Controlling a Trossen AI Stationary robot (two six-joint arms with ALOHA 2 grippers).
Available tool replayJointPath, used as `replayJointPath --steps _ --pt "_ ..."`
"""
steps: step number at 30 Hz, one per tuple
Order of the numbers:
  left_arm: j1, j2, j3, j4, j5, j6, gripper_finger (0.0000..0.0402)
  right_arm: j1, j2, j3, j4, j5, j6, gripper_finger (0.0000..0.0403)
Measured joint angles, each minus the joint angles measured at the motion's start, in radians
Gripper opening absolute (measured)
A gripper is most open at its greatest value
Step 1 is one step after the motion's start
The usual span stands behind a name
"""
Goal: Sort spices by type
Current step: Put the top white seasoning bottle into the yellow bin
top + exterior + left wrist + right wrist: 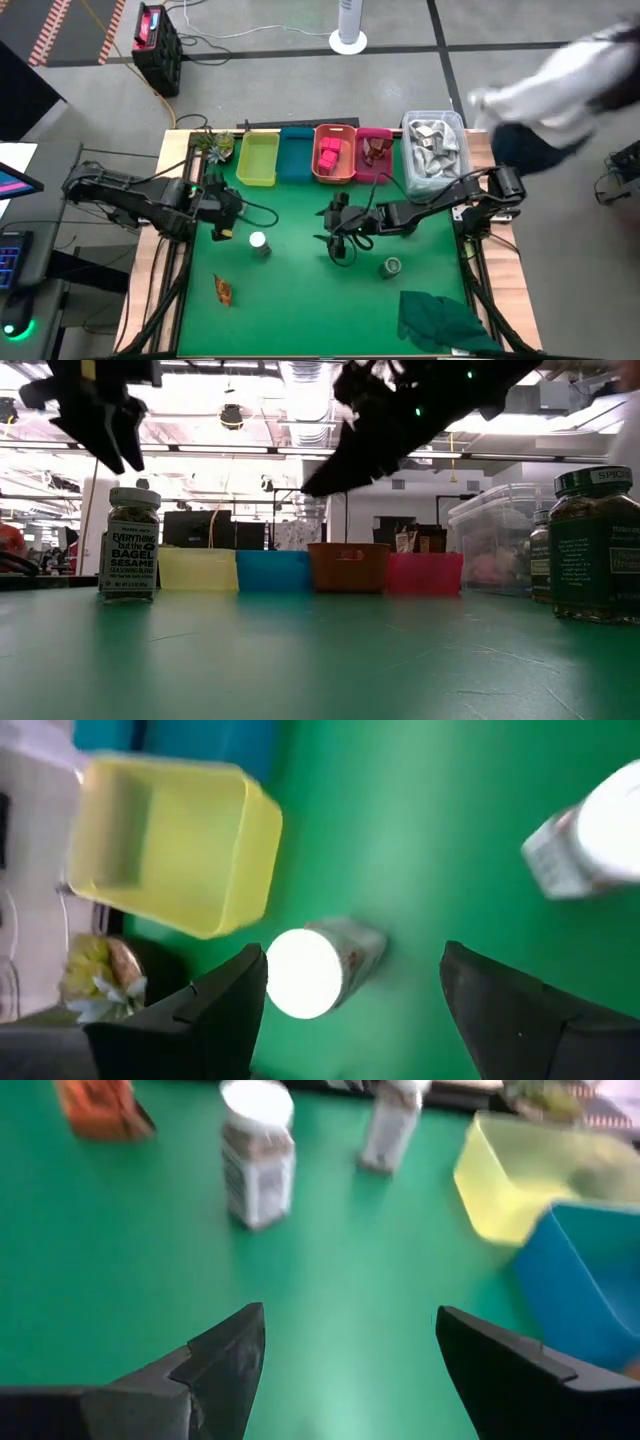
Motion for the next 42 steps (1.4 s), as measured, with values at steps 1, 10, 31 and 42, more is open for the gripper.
replayJointPath --steps 1,10,31,42 --pt "0.027 0.009 0.000 -0.008 0.018 0.016 0.0281 0.007 0.000 0.000 0.018 0.000 0.000 0.0322" --pt "0.301 0.082 -0.001 0.002 0.192 0.134 0.0281 0.053 0.000 0.000 0.081 -0.002 -0.009 0.0322" --pt "0.438 0.163 -0.085 0.078 0.305 0.332 0.0281 0.059 0.000 -0.005 0.077 -0.008 -0.021 0.0322" --pt "0.438 0.162 -0.101 0.089 0.285 0.415 0.0244 0.058 0.000 -0.005 0.081 -0.008 -0.027 0.0322"
